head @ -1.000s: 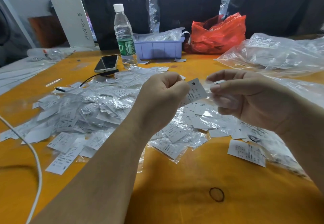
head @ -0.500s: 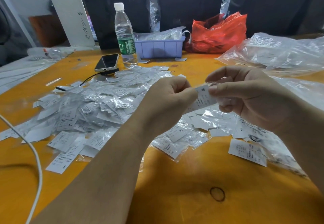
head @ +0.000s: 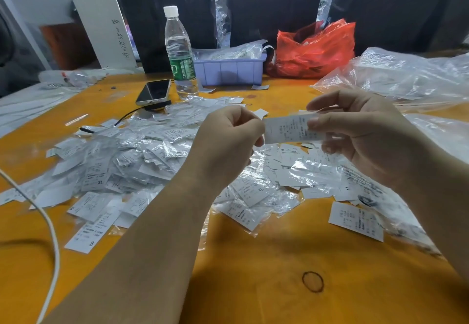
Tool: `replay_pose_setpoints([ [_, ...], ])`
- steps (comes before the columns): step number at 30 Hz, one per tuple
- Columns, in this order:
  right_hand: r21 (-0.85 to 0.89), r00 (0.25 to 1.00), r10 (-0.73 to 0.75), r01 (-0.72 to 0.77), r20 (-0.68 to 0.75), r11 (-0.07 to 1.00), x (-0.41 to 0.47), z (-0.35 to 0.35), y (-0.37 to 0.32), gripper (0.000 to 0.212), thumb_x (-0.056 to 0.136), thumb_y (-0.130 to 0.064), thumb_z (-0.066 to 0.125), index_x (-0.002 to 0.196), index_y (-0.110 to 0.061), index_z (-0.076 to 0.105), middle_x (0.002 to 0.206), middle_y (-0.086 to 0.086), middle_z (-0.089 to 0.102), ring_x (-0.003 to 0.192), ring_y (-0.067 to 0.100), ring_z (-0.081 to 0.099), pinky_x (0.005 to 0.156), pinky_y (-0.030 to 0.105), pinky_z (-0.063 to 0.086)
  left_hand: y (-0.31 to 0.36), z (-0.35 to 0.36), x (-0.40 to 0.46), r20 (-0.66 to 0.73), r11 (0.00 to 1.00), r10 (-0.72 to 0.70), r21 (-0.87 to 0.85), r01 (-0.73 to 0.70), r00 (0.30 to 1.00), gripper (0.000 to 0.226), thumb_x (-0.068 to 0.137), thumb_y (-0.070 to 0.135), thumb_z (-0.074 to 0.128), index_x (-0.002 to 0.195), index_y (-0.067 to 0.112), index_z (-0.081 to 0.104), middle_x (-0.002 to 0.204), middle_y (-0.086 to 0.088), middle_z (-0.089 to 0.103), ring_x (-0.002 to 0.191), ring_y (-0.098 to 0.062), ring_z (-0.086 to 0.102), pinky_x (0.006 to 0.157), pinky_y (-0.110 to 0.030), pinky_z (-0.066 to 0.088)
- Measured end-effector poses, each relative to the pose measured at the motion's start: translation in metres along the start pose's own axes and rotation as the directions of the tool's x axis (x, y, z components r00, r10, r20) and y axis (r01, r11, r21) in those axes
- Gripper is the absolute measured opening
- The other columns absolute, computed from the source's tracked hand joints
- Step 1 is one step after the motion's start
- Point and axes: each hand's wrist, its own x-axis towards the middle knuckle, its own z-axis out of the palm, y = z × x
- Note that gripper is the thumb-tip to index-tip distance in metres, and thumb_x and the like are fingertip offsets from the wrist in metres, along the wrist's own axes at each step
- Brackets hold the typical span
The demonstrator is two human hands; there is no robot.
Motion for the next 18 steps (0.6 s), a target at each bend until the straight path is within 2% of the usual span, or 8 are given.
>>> replay_pose_setpoints([
  [4, -0.025, 1.0, -0.008, 0.008, -0.009, 1.0, -0.0006, 0.0014, 0.0009, 0.028, 0.056, -0.015, 0.071, 0.083, -0.014, 0.063, 0.068, 0.004, 0.066, 0.072, 0.022, 0.056, 0.052, 0.024, 0.039, 0.0006, 0.0041, -0.0023, 0.03, 1.0, 0.021, 0.01, -0.021, 0.999, 0.012, 0.09, 0.008, 0.058, 0.081, 0.01, 0.067, 0.061, 0.008, 0.064, 0.053, -0.006, 0.053, 0.054, -0.024, 0.05],
  [9, -0.033, 1.0, 0.0, 0.001, 0.014, 0.999, -0.0014, 0.0045, 0.0032, 0.03, 0.057, -0.013, 0.072, 0.086, -0.013, 0.066, 0.073, 0.006, 0.066, 0.074, 0.021, 0.059, 0.051, 0.023, 0.04, 0.0006, 0.0064, -0.0031, 0.061, 0.999, 0.04, 0.001, -0.04, 0.997, 0.01, 0.093, 0.013, 0.061, 0.087, 0.012, 0.069, 0.063, 0.008, 0.066, 0.056, -0.007, 0.054, 0.057, -0.025, 0.052],
  [14, -0.039, 1.0, -0.002, 0.003, 0.029, 0.999, -0.0022, 0.0062, 0.004, 0.034, 0.054, -0.017, 0.072, 0.088, -0.013, 0.066, 0.069, 0.002, 0.065, 0.065, 0.012, 0.06, 0.052, 0.023, 0.041, 0.001, 0.0074, -0.0051, 0.078, 0.998, 0.063, 0.014, -0.065, 0.995, 0.008, 0.092, 0.014, 0.063, 0.086, 0.013, 0.07, 0.065, 0.006, 0.067, 0.057, -0.006, 0.056, 0.057, -0.026, 0.053],
  [18, -0.034, 1.0, -0.022, 0.021, -0.006, 0.999, -0.0019, 0.0044, 0.0046, 0.032, 0.055, -0.018, 0.073, 0.086, -0.015, 0.067, 0.071, 0.002, 0.067, 0.071, 0.016, 0.06, 0.052, 0.022, 0.042, 0.0023, 0.0062, -0.004, 0.074, 0.999, 0.042, -0.006, -0.042, 0.996, 0.008, 0.092, 0.013, 0.063, 0.087, 0.011, 0.069, 0.063, 0.007, 0.066, 0.057, -0.008, 0.055, 0.056, -0.024, 0.051],
])
